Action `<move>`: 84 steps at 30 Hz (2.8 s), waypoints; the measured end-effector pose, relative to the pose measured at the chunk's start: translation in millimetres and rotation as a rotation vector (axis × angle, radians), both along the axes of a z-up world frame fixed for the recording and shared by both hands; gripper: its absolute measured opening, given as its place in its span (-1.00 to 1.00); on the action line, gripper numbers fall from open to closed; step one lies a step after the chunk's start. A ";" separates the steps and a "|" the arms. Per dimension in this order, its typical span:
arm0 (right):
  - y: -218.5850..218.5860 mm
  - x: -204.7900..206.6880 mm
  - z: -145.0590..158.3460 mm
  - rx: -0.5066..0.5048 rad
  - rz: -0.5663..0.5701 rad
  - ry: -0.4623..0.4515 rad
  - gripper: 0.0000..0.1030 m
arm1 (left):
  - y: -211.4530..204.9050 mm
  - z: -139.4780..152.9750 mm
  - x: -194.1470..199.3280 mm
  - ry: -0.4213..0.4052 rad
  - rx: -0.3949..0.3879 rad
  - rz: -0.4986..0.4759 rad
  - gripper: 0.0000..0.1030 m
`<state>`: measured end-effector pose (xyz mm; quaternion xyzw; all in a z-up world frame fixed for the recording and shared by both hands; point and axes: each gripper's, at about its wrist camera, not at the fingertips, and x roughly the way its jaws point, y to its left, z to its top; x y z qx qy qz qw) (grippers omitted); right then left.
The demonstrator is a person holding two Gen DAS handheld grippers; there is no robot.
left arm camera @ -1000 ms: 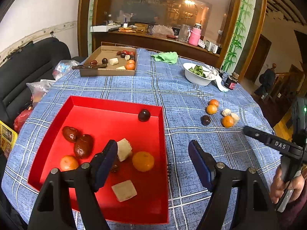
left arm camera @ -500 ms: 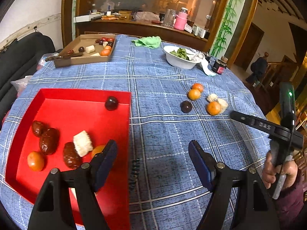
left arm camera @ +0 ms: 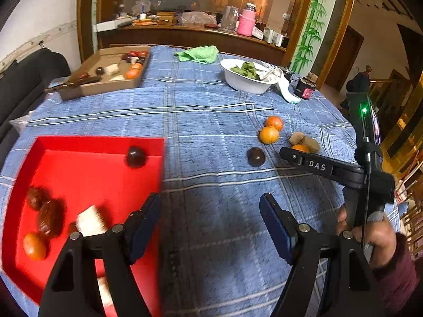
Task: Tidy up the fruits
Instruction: 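Grasp a dark plum with the left tool while the right tool grasps a tangerine, then lower the plum and tangerine into the red tray and open both tools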
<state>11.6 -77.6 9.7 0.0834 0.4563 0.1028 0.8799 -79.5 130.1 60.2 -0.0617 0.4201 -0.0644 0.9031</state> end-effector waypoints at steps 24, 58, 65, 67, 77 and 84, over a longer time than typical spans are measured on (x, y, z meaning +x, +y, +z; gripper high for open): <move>-30.2 -7.0 14.2 0.193 -0.001 -0.046 -0.28 | -85.4 -45.8 96.2 0.017 0.154 -0.176 -0.56; 148.7 -101.1 40.9 0.277 0.483 0.007 -0.26 | 172.2 -4.9 -85.6 -0.097 -0.059 0.384 -0.55; 189.6 -124.5 25.1 0.208 0.565 0.029 -0.23 | 178.1 -11.2 -87.6 -0.088 -0.109 0.381 -0.43; 194.9 -129.3 24.0 0.189 0.571 0.028 -0.22 | 178.4 -10.1 -87.9 -0.088 -0.121 0.382 -0.05; 192.6 -136.9 29.2 0.176 0.577 -0.003 -0.19 | 165.5 10.0 -94.5 -0.141 -0.045 0.421 0.46; 173.6 -144.2 37.5 0.159 0.537 -0.056 -0.13 | 135.5 30.6 -94.7 -0.191 0.141 0.455 0.65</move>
